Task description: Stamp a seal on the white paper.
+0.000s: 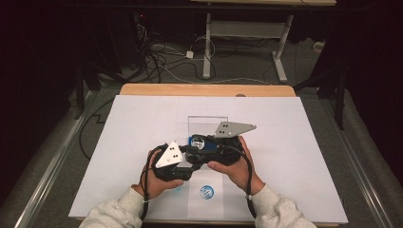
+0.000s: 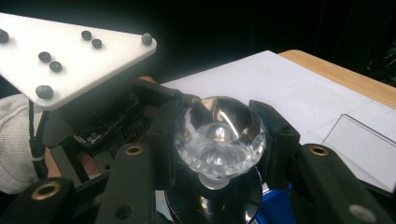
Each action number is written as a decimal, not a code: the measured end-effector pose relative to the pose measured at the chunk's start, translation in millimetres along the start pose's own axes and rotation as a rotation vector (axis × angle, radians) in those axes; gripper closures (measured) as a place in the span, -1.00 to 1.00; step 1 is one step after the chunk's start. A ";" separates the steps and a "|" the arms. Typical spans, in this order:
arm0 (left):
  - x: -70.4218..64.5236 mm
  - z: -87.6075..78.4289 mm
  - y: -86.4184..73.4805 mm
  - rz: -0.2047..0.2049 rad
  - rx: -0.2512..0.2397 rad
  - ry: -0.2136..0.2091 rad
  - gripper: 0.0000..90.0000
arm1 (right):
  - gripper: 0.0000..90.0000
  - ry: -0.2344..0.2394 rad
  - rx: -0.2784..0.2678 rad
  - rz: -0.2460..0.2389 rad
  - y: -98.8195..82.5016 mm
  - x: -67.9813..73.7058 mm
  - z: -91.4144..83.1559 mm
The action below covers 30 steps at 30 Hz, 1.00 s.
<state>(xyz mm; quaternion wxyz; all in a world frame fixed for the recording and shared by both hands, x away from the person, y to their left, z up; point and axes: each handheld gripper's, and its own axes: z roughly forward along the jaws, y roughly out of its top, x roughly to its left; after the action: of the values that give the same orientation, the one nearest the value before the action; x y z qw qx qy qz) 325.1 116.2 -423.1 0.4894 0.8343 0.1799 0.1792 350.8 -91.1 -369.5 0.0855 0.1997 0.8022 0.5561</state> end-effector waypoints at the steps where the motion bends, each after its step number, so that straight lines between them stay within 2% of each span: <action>1: 0.0 0.0 0.0 0.000 0.000 0.000 -0.18 | 0.25 0.002 0.000 -0.001 -0.1 0.3 -0.1; 4: -1.6 0.0 0.2 0.011 0.011 0.006 -0.18 | 0.25 0.004 0.005 -0.002 -1.0 1.0 0.2; 7: -1.9 -2.0 0.7 0.023 0.008 0.026 -0.18 | 0.25 0.011 0.000 0.020 -2.5 -0.3 0.0; 14: -4.6 -4.0 1.3 0.030 0.000 0.035 -0.18 | 0.25 0.034 -0.009 0.044 -3.0 -1.0 -2.1; 18: -5.0 -3.2 1.3 0.041 0.019 0.035 -0.18 | 0.25 0.045 0.000 0.064 -4.7 -2.4 -1.7; 21: -4.0 -1.7 1.8 0.058 0.022 0.031 -0.18 | 0.25 0.041 0.004 0.051 -5.8 -0.9 -0.8; 22: -5.3 -2.2 1.5 0.049 0.036 0.036 -0.18 | 0.25 0.040 0.010 0.047 -6.0 -0.5 -0.3; 28: -5.6 -2.2 3.3 0.046 0.050 0.040 -0.18 | 0.26 0.038 0.014 0.021 -8.2 4.4 2.8; 30: -4.8 -3.7 3.9 0.046 0.044 0.025 -0.18 | 0.26 0.048 0.010 0.022 -9.1 5.5 3.0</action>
<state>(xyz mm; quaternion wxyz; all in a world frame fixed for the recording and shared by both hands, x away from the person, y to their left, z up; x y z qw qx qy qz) 319.7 114.9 -418.6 0.4641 0.8465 0.1706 0.1971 344.9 -89.0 -378.6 0.0589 0.1956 0.8046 0.5575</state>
